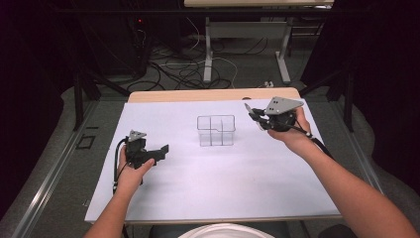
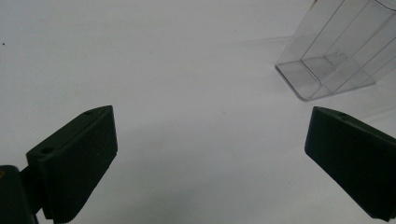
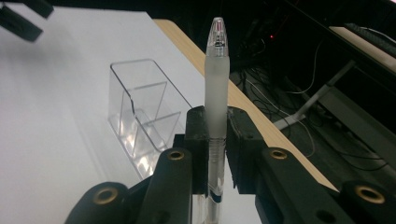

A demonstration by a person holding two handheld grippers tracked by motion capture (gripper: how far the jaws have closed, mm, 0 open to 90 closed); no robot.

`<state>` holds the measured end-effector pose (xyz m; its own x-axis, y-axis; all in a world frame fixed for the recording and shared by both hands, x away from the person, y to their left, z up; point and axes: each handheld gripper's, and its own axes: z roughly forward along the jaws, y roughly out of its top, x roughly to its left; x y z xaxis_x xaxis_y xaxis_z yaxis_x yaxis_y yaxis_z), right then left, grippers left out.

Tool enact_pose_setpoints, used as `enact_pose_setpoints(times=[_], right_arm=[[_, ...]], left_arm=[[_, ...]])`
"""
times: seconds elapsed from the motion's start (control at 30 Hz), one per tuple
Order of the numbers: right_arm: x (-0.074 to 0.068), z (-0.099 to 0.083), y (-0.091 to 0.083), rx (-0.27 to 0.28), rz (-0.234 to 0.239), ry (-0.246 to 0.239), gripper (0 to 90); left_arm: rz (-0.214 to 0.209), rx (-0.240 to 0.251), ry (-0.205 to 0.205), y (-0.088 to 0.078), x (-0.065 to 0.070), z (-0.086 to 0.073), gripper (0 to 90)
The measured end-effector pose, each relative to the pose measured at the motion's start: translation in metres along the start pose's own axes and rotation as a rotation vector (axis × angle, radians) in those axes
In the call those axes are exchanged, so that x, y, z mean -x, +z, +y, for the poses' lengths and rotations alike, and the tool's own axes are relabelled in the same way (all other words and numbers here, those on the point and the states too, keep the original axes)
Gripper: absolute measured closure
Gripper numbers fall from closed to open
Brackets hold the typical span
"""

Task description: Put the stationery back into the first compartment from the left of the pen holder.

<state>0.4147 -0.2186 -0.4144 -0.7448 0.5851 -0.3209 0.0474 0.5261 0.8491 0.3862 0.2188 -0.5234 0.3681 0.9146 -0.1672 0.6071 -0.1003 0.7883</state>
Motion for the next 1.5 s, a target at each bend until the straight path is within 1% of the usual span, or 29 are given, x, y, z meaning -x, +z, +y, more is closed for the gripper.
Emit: enact_pose_setpoints(times=[0.17, 0.33, 0.37, 0.43, 0.53, 0.57, 0.7, 0.77, 0.9, 0.93, 0.97, 1.03, 1.13, 1.17, 1.23, 1.33, 1.37, 1.4, 1.5], right_arm=[[0.001, 0.006, 0.005, 0.059, 0.021, 0.082, 79.5], [0.000, 0.013, 0.013, 0.097, 0.053, 0.130, 79.5], [-0.002, 0.017, 0.016, 0.113, 0.058, 0.146, 79.5], [-0.003, 0.019, 0.018, 0.123, 0.059, 0.147, 79.5], [-0.006, 0.025, 0.025, 0.139, 0.076, 0.154, 79.5], [-0.008, 0.027, 0.027, 0.148, 0.076, 0.164, 79.5], [-0.011, 0.035, 0.035, 0.172, 0.089, 0.174, 79.5], [-0.013, 0.039, 0.039, 0.183, 0.087, 0.177, 79.5], [-0.014, 0.044, 0.048, 0.201, 0.093, 0.206, 79.5], [-0.014, 0.045, 0.050, 0.201, 0.099, 0.211, 79.5], [-0.015, 0.045, 0.053, 0.213, 0.101, 0.223, 79.5], [-0.016, 0.045, 0.058, 0.233, 0.102, 0.230, 79.5], [-0.018, 0.045, 0.064, 0.240, 0.104, 0.251, 79.5], [-0.018, 0.045, 0.066, 0.237, 0.106, 0.253, 79.5], [-0.020, 0.046, 0.070, 0.251, 0.107, 0.263, 79.5], [-0.023, 0.048, 0.074, 0.264, 0.102, 0.269, 79.5], [-0.024, 0.048, 0.076, 0.276, 0.098, 0.271, 79.5], [-0.025, 0.049, 0.078, 0.280, 0.100, 0.267, 79.5], [-0.028, 0.048, 0.084, 0.292, 0.091, 0.287, 79.5]], left_arm=[[-0.003, -0.002, -0.001, 0.000, 0.000, 0.000, 2.4], [-0.002, -0.004, -0.001, 0.000, 0.000, 0.000, 2.4], [-0.002, -0.005, 0.000, 0.000, 0.000, 0.000, 2.4], [-0.003, -0.003, 0.000, 0.001, 0.000, 0.000, 2.5], [-0.002, -0.005, 0.000, 0.001, 0.000, 0.000, 2.4], [-0.002, -0.005, 0.001, 0.001, 0.000, 0.000, 2.4], [-0.003, -0.003, 0.002, 0.001, 0.000, 0.000, 2.4], [-0.002, -0.003, 0.003, 0.000, -0.001, 0.000, 2.4], [-0.002, -0.003, 0.003, 0.000, -0.001, 0.001, 2.4], [-0.002, -0.003, 0.004, 0.000, -0.001, 0.001, 2.4], [-0.003, -0.003, 0.004, 0.001, -0.001, 0.001, 2.4], [-0.003, -0.005, 0.005, 0.001, -0.001, 0.001, 2.5], [-0.004, -0.002, 0.002, 0.001, -0.002, 0.000, 2.4], [0.003, 0.008, 0.000, 0.002, -0.002, 0.000, 2.4], [0.001, 0.001, 0.000, 0.002, -0.002, 0.000, 2.4], [0.001, 0.001, 0.000, 0.002, -0.002, 0.000, 2.4], [0.000, 0.001, -0.001, 0.002, -0.002, 0.000, 2.4], [0.000, 0.001, -0.001, 0.002, -0.002, 0.000, 2.4], [-0.001, 0.001, 0.000, 0.002, -0.002, 0.000, 2.5]])
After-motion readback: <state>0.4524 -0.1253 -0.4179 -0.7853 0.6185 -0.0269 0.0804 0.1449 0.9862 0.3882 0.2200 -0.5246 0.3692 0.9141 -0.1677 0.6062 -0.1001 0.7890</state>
